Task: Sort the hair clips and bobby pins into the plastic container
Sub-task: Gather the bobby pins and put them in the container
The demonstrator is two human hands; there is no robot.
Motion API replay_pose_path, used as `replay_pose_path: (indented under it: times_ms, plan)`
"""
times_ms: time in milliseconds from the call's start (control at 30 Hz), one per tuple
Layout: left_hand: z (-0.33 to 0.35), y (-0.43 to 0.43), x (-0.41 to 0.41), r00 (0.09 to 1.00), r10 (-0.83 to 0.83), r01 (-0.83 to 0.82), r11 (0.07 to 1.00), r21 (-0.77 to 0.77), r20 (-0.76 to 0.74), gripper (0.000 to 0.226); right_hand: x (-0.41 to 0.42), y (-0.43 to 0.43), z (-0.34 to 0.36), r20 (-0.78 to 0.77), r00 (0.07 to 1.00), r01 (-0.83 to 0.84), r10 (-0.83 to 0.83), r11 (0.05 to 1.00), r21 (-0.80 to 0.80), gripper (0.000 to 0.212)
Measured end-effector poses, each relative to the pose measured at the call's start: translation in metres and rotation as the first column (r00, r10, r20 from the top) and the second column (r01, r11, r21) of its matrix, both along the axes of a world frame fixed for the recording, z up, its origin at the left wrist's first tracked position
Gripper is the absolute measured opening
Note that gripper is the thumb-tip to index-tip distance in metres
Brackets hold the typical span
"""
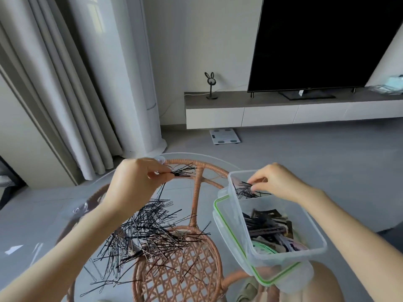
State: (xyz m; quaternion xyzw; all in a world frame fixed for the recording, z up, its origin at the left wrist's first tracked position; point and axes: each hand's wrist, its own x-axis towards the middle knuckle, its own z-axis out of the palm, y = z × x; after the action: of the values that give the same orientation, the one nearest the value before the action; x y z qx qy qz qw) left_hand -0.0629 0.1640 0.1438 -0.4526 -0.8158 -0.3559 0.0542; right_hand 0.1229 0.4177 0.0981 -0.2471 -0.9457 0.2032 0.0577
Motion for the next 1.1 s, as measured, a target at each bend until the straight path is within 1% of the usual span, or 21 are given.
replay_pose_path:
  times_ms: [100, 233, 333, 367, 433, 500, 567, 667, 733, 800, 833, 900, 1000, 1033, 1100]
  plan:
    - [0.007, 0.024, 0.011, 0.998, -0.066, 0.066, 0.998, 0.003, -0.022, 0.006, 0.006, 0.006, -0.003, -0.033, 0.999, 0.016, -0.018, 0.998, -0.054, 0.011]
    - [0.012, 0.072, 0.038, 0.974, -0.223, 0.224, 0.974, 0.026, -0.041, 0.007, 0.019, 0.011, -0.005, -0.202, 0.973, 0.113, -0.113, 0.994, -0.009, 0.013]
    - [0.007, 0.112, 0.063, 0.949, -0.311, 0.310, 0.950, -0.027, -0.058, 0.010, 0.034, 0.012, -0.006, -0.316, 0.931, 0.192, -0.186, 0.981, -0.012, 0.014]
    - [0.003, 0.123, 0.069, 0.944, -0.326, 0.322, 0.944, -0.069, -0.056, 0.013, 0.038, 0.011, -0.005, -0.343, 0.917, 0.210, -0.205, 0.977, -0.023, 0.014]
    - [-0.008, 0.144, 0.077, 0.927, -0.370, 0.348, 0.911, -0.223, -0.066, 0.019, 0.045, 0.009, -0.005, -0.369, 0.903, 0.231, -0.221, 0.973, -0.020, 0.014]
    - [-0.015, 0.160, 0.082, 0.903, -0.421, 0.356, 0.847, -0.395, -0.087, 0.024, 0.048, 0.008, -0.005, -0.360, 0.907, 0.233, -0.218, 0.972, -0.001, 0.014]
    - [-0.019, 0.171, 0.083, 0.884, -0.453, 0.336, 0.789, -0.515, -0.117, 0.026, 0.049, 0.007, -0.006, -0.340, 0.916, 0.229, -0.213, 0.973, 0.005, 0.014]
    - [-0.023, 0.181, 0.082, 0.863, -0.493, 0.326, 0.705, -0.630, -0.105, 0.026, 0.049, 0.007, -0.008, -0.336, 0.919, 0.223, -0.205, 0.975, 0.017, 0.015]
    - [-0.026, 0.181, 0.080, 0.846, -0.527, 0.347, 0.664, -0.662, -0.084, 0.017, 0.049, 0.006, -0.009, -0.335, 0.922, 0.215, -0.193, 0.976, 0.027, 0.015]
    - [-0.026, 0.178, 0.076, 0.830, -0.553, 0.394, 0.670, -0.629, -0.068, 0.017, 0.048, 0.005, -0.008, -0.328, 0.926, 0.212, -0.188, 0.976, 0.039, 0.015]
    - [-0.024, 0.175, 0.073, 0.833, -0.550, 0.426, 0.698, -0.576, -0.051, 0.018, 0.048, 0.005, -0.007, -0.323, 0.927, 0.218, -0.191, 0.975, 0.046, 0.015]
    - [-0.016, 0.166, 0.065, 0.860, -0.510, 0.452, 0.789, -0.417, -0.034, 0.020, 0.048, -0.001, -0.004, -0.327, 0.924, 0.233, -0.200, 0.970, 0.065, 0.016]
    - [-0.007, 0.138, 0.042, 0.932, -0.358, 0.344, 0.924, -0.169, -0.059, 0.018, 0.047, -0.022, 0.007, -0.444, 0.872, 0.256, -0.206, 0.965, 0.055, 0.016]
    - [-0.008, 0.124, 0.031, 0.954, -0.297, 0.289, 0.950, -0.117, -0.051, 0.019, 0.044, -0.034, 0.011, -0.497, 0.844, 0.248, -0.201, 0.968, 0.030, 0.016]
    - [-0.016, 0.088, 0.005, 0.985, -0.171, 0.168, 0.981, -0.099, -0.022, 0.027, 0.038, -0.067, 0.016, -0.577, 0.796, 0.184, -0.183, 0.981, -0.057, 0.020]
